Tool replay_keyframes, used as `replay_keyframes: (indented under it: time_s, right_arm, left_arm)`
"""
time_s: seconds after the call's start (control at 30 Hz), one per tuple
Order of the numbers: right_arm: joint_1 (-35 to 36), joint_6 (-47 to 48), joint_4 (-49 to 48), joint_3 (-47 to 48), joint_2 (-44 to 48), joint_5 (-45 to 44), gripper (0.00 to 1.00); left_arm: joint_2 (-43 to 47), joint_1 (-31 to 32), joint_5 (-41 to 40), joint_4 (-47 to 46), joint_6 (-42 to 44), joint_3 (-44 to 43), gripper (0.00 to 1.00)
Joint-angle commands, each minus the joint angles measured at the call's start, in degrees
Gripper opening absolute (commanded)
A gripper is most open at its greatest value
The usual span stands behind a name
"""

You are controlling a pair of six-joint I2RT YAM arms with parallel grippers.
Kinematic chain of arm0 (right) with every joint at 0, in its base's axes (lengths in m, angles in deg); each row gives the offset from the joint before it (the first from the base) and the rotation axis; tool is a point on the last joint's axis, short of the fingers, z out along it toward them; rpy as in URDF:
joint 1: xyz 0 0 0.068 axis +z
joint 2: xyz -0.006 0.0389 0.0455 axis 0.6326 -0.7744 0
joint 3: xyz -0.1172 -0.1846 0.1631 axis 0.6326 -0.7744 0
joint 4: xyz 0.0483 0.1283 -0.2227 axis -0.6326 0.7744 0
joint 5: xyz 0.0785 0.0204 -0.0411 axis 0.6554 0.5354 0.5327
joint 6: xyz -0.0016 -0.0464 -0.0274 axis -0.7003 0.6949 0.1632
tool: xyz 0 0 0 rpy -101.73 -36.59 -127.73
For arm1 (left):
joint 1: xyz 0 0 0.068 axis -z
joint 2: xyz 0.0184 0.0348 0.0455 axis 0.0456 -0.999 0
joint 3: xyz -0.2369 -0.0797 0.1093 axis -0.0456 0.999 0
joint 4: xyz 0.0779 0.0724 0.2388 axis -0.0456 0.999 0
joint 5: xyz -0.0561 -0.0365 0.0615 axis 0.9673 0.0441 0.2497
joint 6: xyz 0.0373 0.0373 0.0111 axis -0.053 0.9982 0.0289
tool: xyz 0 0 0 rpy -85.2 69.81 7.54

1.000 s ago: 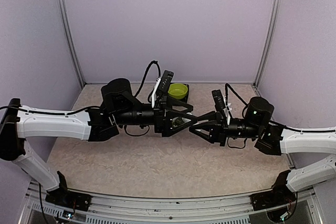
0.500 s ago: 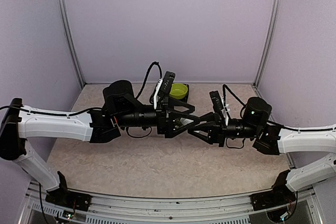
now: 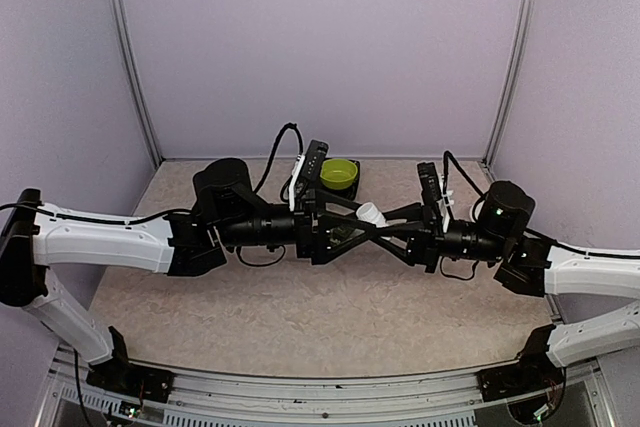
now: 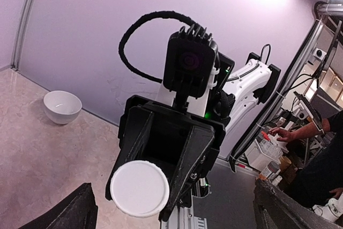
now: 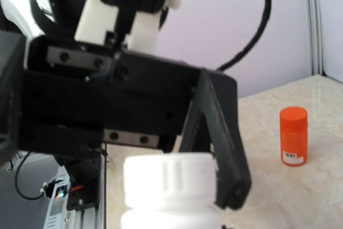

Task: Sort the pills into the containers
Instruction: Screw the lid of the pill bottle onto the pill bottle.

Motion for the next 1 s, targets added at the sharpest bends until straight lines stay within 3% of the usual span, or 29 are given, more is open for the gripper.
replay_keyframes:
  time_s: [0.0,0.97]
  right_arm:
    - [0.1,0.35,0.95,0.61,-0.84,-1.09,0.0]
    - [0.11,-2.1,-1.33,2.26,-8.43,-0.6,0.0]
  left_arm:
    - [1.26,-0.2,-1.19,-2.01,-0.4,1.0,0.99]
    - [-1.04,1.16,0.94,-3.32,-0.1,-1.23,0.99]
